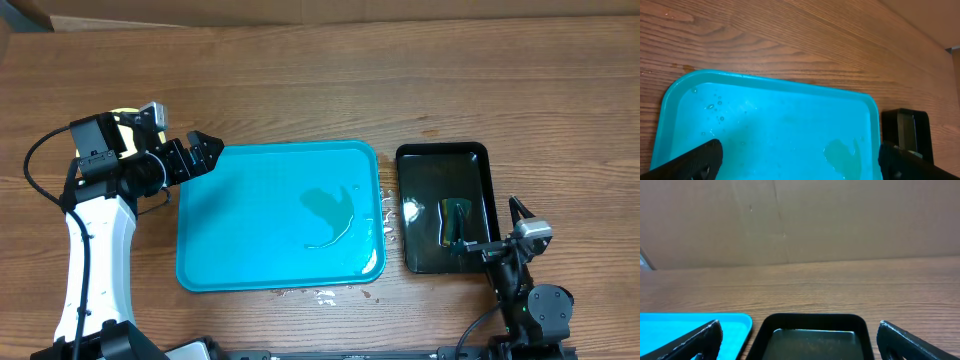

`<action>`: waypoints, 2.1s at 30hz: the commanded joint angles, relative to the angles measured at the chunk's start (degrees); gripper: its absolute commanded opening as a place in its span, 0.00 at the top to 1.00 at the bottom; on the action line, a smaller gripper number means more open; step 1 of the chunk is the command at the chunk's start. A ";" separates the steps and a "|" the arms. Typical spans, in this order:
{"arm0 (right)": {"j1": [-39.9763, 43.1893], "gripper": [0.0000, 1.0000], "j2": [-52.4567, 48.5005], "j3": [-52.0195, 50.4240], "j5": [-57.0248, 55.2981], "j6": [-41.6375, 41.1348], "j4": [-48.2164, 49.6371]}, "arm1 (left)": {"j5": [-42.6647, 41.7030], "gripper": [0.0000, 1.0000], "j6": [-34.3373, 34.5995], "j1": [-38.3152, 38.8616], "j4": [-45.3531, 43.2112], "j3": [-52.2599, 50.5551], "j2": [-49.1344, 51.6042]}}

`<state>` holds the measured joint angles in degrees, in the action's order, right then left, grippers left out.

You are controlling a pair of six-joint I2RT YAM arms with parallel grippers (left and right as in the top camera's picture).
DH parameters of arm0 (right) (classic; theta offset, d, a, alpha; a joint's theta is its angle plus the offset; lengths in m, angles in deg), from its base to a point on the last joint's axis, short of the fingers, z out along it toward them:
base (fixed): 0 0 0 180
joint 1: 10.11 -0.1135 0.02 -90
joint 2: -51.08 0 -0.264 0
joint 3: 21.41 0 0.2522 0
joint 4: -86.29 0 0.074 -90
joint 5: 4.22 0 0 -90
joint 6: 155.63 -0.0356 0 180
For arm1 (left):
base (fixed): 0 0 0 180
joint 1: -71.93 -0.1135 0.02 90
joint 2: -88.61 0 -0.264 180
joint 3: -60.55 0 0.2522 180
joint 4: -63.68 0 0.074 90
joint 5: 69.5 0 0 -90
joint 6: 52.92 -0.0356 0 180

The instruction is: Clean dirty plates on tray and stack at the side

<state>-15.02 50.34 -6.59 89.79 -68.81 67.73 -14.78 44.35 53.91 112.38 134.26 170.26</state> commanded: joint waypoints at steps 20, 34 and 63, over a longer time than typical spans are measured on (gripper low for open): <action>0.15 0.00 0.57 -0.61 -0.76 -0.20 0.17 | -0.07 0.00 -0.85 0.07 -0.04 0.63 0.33; 0.15 0.00 0.57 -0.61 -0.76 -0.20 0.17 | -0.07 0.00 -0.87 0.07 -0.04 0.63 0.33; 0.15 0.00 0.57 -0.61 -0.76 -0.20 0.17 | 24.94 0.00 -2.60 19.98 1.29 -1.49 -45.86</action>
<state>-15.02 50.34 -6.59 89.79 -68.83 67.78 5.30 43.50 73.47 113.45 134.21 129.38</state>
